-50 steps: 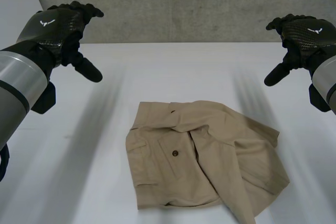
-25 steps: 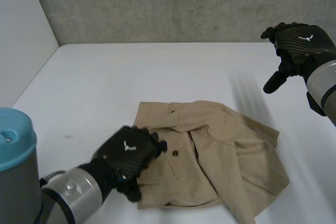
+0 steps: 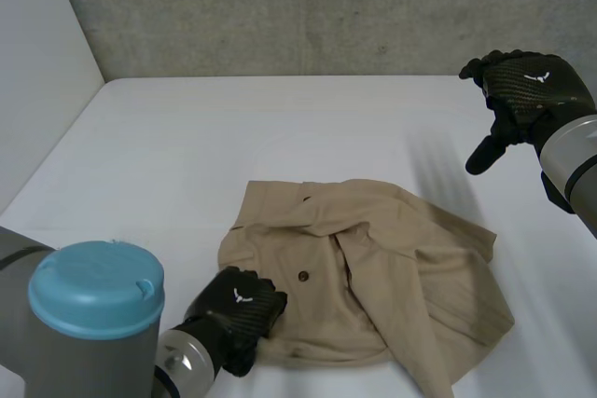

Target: Fold the shorts.

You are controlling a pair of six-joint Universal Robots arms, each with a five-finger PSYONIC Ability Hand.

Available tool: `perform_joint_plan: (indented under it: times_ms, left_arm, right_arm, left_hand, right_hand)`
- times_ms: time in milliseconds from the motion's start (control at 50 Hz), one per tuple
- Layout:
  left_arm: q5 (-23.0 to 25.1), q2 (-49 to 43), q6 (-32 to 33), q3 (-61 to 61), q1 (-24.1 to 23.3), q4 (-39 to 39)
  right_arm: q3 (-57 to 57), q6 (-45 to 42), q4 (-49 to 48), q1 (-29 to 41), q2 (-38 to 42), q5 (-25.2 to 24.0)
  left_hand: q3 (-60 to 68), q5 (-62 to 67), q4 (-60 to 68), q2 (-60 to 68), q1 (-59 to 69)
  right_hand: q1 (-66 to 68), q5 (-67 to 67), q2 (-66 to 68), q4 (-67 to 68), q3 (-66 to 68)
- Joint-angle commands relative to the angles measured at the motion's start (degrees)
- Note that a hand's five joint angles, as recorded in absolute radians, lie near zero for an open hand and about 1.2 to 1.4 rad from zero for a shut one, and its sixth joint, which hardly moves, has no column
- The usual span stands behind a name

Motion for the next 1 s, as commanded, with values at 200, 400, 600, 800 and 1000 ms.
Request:
perform_joint_plan:
  times_ms: [200, 400, 600, 800, 1000]
  left_arm:
    - [-9.94, -0.4, 8.14, 7.91, 18.43, 11.36]
    - [-8.89, -0.22, 10.27, 18.37, 34.8, 17.25]
    - [-3.01, -0.14, 4.84, 23.04, 33.07, 25.68]
    - [2.88, -2.24, -5.02, 24.71, 16.72, 29.91]
    - [5.7, -16.21, -6.43, 28.84, -1.48, 31.14]
  right_arm:
    - [0.43, -1.43, -0.28, 0.08, -0.06, -0.02]
    - [0.52, -1.43, -0.28, 0.08, 0.29, -0.02]
    - [0.87, -1.43, -0.28, 0.26, 2.14, 0.07]
    - [0.61, -1.43, -0.45, 0.52, 2.31, 0.42]
    - [0.08, -0.64, -2.47, -0.18, 0.73, 1.56]
  left_hand:
    - [19.17, 19.99, 19.41, 18.87, 20.97]
    - [19.17, 19.99, 19.41, 18.87, 20.97]
    - [19.17, 19.99, 19.41, 18.87, 20.97]
    - [19.17, 19.99, 19.41, 18.87, 20.97]
    - [19.17, 19.99, 19.41, 18.87, 20.97]
  right_hand:
    - [-1.62, -3.91, -2.94, -3.42, -2.25]
    - [-1.62, -3.91, -2.94, -3.42, -2.25]
    - [-1.62, -3.91, -2.94, -3.42, -2.25]
    - [-1.62, -3.91, -2.94, -3.42, -2.25]
    - [-1.62, -3.91, -2.94, -3.42, -2.25]
